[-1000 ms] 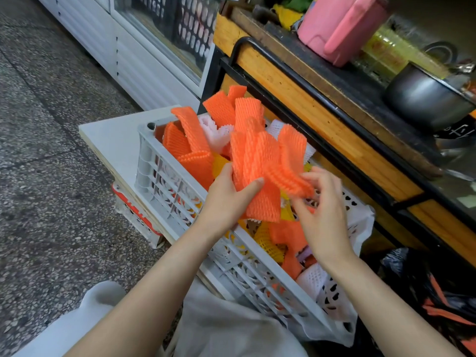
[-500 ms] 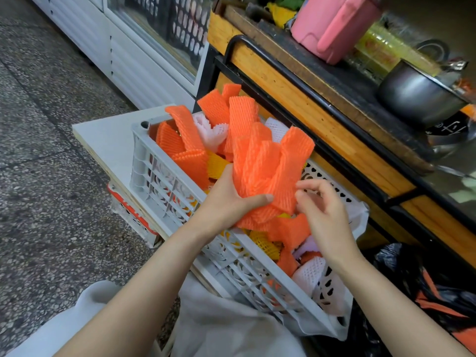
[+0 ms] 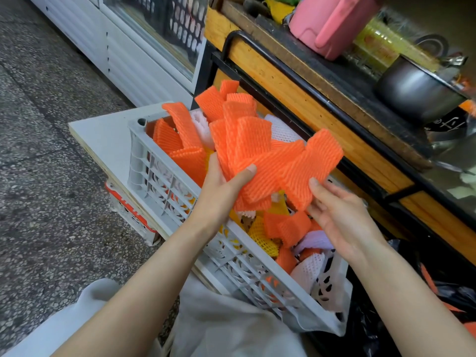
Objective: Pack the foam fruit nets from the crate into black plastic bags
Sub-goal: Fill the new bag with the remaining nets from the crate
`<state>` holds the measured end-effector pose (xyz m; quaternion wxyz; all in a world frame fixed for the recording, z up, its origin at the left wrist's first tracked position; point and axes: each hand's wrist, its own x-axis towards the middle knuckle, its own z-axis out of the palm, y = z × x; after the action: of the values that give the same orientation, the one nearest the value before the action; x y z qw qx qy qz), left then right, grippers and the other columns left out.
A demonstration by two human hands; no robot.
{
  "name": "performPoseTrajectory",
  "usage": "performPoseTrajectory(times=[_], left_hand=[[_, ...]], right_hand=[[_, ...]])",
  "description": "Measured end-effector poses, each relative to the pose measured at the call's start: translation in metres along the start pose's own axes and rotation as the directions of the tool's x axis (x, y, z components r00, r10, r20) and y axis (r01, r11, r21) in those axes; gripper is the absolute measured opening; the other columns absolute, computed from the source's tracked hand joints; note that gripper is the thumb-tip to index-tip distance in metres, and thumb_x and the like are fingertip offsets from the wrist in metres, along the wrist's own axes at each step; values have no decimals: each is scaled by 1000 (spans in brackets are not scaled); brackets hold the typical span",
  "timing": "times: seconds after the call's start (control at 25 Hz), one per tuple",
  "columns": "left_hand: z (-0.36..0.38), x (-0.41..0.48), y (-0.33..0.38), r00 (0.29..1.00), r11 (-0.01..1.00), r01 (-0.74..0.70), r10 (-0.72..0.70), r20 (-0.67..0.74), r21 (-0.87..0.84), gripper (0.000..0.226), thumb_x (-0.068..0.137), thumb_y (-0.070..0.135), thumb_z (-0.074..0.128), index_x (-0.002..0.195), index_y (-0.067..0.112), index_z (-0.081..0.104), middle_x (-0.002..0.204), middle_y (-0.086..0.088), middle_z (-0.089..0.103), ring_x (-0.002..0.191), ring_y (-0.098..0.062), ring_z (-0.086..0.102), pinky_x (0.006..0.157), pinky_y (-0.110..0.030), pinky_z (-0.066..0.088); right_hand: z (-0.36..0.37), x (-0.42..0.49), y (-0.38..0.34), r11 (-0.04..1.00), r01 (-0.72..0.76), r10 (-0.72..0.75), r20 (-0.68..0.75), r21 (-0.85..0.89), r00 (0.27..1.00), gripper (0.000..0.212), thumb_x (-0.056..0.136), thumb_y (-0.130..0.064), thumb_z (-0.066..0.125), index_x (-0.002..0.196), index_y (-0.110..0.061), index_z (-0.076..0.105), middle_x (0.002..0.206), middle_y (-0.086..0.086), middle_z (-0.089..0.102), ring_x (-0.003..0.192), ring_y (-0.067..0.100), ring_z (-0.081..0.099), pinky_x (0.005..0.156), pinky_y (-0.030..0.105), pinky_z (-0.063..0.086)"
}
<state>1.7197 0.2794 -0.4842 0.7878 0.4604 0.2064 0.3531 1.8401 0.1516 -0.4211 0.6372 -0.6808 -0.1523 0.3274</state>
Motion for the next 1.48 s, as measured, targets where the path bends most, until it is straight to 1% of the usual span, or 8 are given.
performPoseTrajectory(times=[0.12,0.28,0.6,0.8,0.96,1.16,1.32,1.48], left_hand=[[5,-2,-2,999,998,-20,17,52,58,52,88,9,60,132,14,34,118,6,53,98,6,54,73,-6,48],[11,-8,-5,992,1000,-7,5,127,15,52,83,27,59,130,18,39,119,10,55,98,11,56,76,-5,45],[-1,2,0,991,976,-81,101,-93,202,21,89,27,60,110,26,55,96,19,62,78,13,61,63,-13,49],[3,-1,-4,985,975,8,-47,167,223,13,91,36,54,104,33,54,102,18,61,85,14,60,73,-8,46],[10,-6,-17,964,861,-80,-61,258,502,86,58,74,66,127,30,37,133,1,43,128,-11,41,107,-34,37],[21,-23,-18,953,825,-37,-141,269,564,92,58,62,71,121,27,14,129,2,37,123,-9,41,101,-31,41],[34,-35,-20,957,830,-43,-125,261,556,82,61,62,66,125,24,31,121,2,46,114,-4,48,94,-22,44],[63,-54,-13,949,802,-161,-34,313,575,43,84,27,68,120,21,46,100,20,50,87,28,46,74,4,34]], right_hand=[[2,-3,6,992,-124,121,75,27,990,32,89,-16,56,117,-2,60,112,9,69,102,15,67,83,25,55],[7,-1,10,996,-45,46,4,-72,999,26,90,-17,58,114,-8,61,109,5,70,100,15,67,86,28,53],[3,-2,-6,962,164,-146,98,-218,984,31,89,-10,57,119,-11,56,111,5,69,102,17,66,89,33,54],[4,-5,-1,878,258,-199,183,-402,963,24,90,-13,56,110,-26,61,110,-1,69,100,12,66,84,31,53],[4,-16,10,828,285,-191,236,-482,953,24,95,-12,50,113,-23,60,107,-3,69,93,7,67,78,23,55],[-9,-33,18,795,253,-129,254,-551,959,26,99,-17,40,121,-18,54,106,-3,66,92,5,65,75,18,53],[-28,-50,18,888,142,-48,219,-438,974,26,98,-25,41,122,-21,51,115,2,64,103,10,63,90,28,52],[-61,-66,20,898,50,66,247,-438,967,50,89,-48,45,136,-34,36,128,-11,56,116,6,55,103,35,44]])
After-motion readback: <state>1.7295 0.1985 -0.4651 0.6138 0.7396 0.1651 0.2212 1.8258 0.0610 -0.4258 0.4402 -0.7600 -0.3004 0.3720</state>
